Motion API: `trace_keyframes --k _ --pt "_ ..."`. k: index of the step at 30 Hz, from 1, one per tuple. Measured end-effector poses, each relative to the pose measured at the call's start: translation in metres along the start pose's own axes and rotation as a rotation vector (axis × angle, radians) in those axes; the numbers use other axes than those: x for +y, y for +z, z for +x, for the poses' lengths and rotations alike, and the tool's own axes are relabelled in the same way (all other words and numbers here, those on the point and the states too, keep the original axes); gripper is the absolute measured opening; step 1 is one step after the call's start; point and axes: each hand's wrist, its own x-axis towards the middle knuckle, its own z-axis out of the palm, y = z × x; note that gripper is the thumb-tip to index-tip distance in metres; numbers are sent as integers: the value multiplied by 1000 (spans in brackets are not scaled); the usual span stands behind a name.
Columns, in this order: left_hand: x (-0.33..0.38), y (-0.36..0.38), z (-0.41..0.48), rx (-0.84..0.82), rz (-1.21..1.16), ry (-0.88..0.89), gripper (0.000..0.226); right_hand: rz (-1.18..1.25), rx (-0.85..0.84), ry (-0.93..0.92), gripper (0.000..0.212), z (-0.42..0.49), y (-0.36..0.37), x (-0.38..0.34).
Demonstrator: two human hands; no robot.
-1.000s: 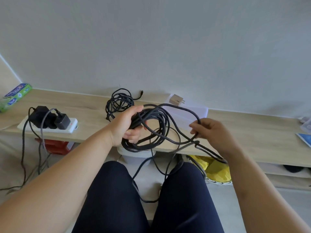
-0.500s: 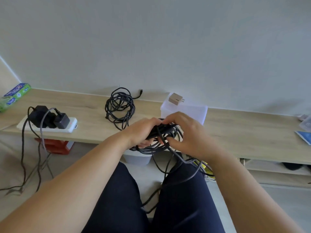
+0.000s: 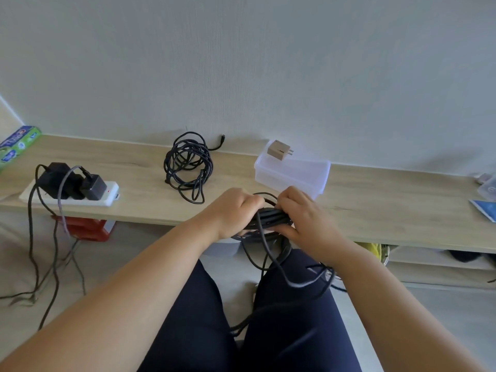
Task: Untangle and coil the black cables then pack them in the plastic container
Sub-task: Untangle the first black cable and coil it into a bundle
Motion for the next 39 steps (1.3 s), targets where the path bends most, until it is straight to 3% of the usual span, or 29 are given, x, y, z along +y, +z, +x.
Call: trace_keyframes --k 4,10,14,18,21,24,27,31,34,37,39 --pt "-3 4 7 100 206 83 42 -33 80 -24 30 -5 8 8" --pt "-22 9 8 227 373 -60 38 81 -32 62 45 -8 20 15" --pt "-19 14 11 288 409 -150 37 58 18 71 22 0 28 18" --pt "-22 19 15 303 352 -221 34 9 44 102 18 3 31 21" --pt "-28 20 14 366 307 -158 37 9 52 119 20 7 27 22" --pt "-39 14 11 342 223 -98 39 55 -54 126 21 13 18 27" --pt "-47 12 7 302 137 -125 35 17 -126 -2 28 16 11 26" --pt "-45 7 6 252 -109 -146 24 -28 -53 -152 30 15 7 23" --pt "-43 7 7 213 -26 -172 31 57 -23 -68 16 9 7 25" --pt "-42 9 4 157 -130 -198 30 216 -54 111 5 2 7 24" --pt "-42 10 2 150 -158 -203 30 320 -58 217 17 1 7 23"
